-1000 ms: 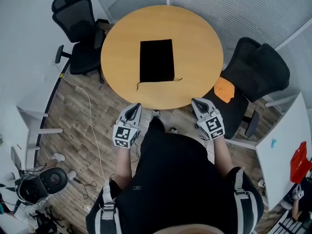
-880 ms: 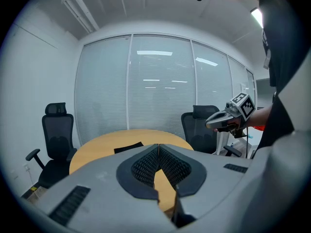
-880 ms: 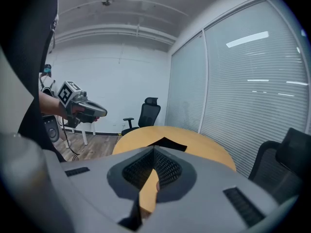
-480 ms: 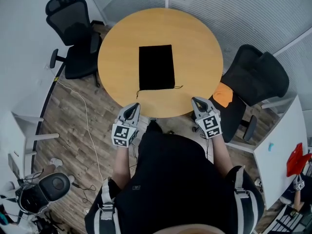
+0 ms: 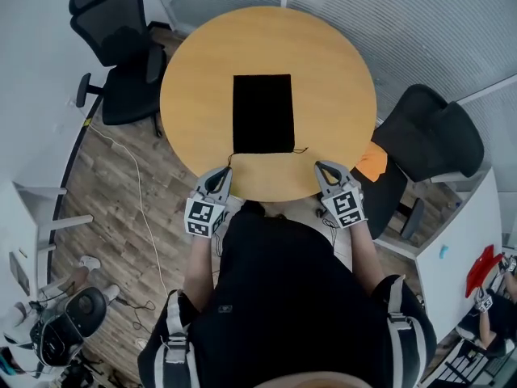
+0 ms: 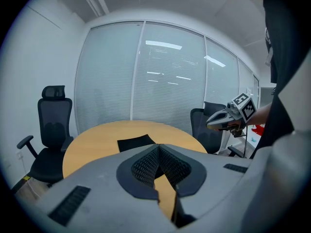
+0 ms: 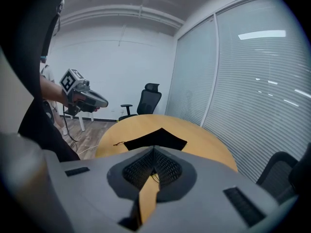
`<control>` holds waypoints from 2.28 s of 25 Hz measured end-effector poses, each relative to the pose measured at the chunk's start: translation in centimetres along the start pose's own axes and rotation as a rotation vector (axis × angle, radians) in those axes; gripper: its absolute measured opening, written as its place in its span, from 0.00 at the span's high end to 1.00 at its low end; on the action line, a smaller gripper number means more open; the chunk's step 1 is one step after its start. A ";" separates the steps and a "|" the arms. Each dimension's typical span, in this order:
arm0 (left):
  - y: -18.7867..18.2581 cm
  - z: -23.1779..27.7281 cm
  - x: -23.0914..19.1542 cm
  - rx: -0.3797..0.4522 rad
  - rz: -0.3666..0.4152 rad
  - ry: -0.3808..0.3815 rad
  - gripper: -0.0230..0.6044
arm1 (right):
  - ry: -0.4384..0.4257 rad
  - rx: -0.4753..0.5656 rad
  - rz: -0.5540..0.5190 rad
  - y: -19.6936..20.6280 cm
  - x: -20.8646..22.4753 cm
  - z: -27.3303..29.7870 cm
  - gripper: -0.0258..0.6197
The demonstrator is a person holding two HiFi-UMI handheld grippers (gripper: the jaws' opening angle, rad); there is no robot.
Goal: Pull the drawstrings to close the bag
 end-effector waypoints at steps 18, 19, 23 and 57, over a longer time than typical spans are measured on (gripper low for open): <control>6.5 5.9 -2.5 -0.250 0.037 0.054 0.94 | -0.002 -0.198 -0.017 3.5 2.6 6.7 0.87; 7.0 6.2 -2.6 -0.268 0.047 0.067 0.94 | -0.012 -0.211 -0.031 3.9 2.4 7.1 0.87; 8.9 7.2 -2.7 -0.315 0.047 0.090 0.94 | -0.048 -0.263 -0.062 5.8 2.3 8.9 0.87; 19.0 12.5 -4.1 -0.551 0.008 0.125 0.77 | -0.086 -0.472 -0.373 13.1 3.0 18.7 0.71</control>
Point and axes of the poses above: the fingertips, and each gripper's own axes: z forward along the fingers, x to its right, y out of its underside, the point moved 7 cm from there along -z, backward along the fingers, and after that the axes turned 12 degrees about z, right-handed, at the moved point
